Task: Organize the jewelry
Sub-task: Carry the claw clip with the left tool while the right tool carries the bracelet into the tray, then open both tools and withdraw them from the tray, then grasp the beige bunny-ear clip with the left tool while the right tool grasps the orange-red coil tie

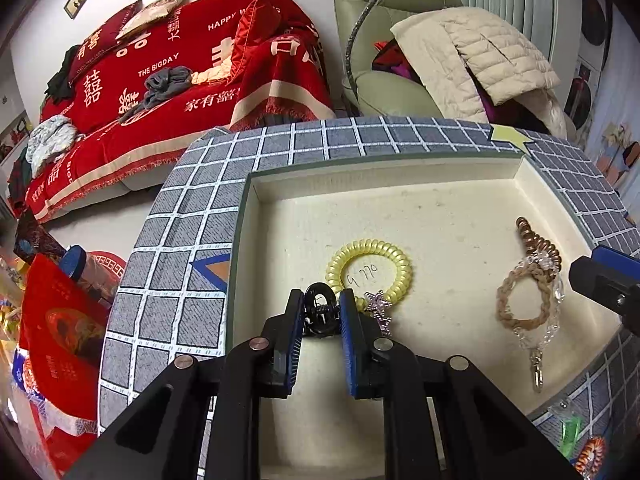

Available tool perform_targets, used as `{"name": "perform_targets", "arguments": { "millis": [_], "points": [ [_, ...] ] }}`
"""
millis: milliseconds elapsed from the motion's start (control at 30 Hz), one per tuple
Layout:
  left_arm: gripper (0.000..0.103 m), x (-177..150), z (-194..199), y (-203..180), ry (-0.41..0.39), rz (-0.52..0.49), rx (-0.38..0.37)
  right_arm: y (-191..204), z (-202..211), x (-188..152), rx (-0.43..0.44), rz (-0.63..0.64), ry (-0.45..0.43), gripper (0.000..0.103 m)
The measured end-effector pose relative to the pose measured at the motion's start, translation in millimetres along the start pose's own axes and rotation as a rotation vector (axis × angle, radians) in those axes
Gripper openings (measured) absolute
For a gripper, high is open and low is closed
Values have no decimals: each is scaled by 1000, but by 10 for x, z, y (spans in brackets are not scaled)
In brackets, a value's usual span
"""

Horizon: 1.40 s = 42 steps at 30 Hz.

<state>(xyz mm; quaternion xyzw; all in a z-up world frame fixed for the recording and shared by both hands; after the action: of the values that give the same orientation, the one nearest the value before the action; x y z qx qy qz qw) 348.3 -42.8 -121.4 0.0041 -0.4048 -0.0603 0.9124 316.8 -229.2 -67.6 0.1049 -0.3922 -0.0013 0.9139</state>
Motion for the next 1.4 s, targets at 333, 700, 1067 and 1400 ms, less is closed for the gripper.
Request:
{"name": "perform_targets", "arguments": {
  "millis": [333,700,1067,1400],
  "points": [
    [103,115,303,121,-94,37,23,-67,223,-45,-3,-32,-13,62],
    [103,27,741,154,-128,-2,13,26,646,-83,41,-56,-96,86],
    [103,-458,1105,149,-81,51,-51,45,1102,-347,33,-38,-122,103],
    [103,-972,1132,119,-13,74,-27,-191,1173,-969,-23,-60,10,103]
  ]
}}
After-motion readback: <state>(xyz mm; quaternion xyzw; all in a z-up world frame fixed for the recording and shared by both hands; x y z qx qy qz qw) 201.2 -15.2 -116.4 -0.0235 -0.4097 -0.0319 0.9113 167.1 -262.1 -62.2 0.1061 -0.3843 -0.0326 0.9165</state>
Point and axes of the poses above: each gripper's, at about its wrist camera, not at the fingertips, and z roughly against the way its jaws point, y to its left, x to its top, the point moved 9 cm from there along -z, roughly the way its jaws point, and after that the axes turned 9 degrees about -y, right-handed, at the moved point
